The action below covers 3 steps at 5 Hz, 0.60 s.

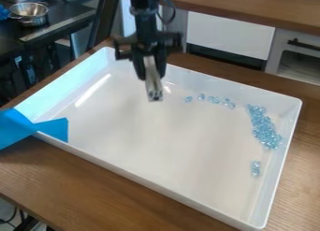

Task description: Sweep into pile

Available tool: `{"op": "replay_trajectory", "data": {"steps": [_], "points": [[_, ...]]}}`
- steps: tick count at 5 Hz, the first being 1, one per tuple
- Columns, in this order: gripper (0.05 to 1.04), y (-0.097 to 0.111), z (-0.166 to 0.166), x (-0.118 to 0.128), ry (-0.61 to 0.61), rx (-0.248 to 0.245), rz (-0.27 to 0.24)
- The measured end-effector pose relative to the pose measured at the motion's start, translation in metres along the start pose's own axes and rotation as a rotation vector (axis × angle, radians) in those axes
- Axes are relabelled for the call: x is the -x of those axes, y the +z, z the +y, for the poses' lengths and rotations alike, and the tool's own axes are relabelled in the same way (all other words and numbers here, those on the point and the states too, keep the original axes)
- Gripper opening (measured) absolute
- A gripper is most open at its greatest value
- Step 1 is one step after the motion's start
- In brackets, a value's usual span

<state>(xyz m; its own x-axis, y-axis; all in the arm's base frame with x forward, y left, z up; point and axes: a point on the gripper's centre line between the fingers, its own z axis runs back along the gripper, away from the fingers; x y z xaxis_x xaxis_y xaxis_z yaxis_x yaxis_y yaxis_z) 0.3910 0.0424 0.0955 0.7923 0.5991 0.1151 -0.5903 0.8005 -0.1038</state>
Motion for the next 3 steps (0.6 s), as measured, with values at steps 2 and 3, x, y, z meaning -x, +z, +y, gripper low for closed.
{"op": "replay_trajectory", "data": {"steps": [2, 3], "points": [[0.376, -0.038, 0.000, 0.000, -0.108, -0.094, -0.004], [0.376, -0.048, -0.008, 0.006, -0.139, -0.111, 0.000]]}}
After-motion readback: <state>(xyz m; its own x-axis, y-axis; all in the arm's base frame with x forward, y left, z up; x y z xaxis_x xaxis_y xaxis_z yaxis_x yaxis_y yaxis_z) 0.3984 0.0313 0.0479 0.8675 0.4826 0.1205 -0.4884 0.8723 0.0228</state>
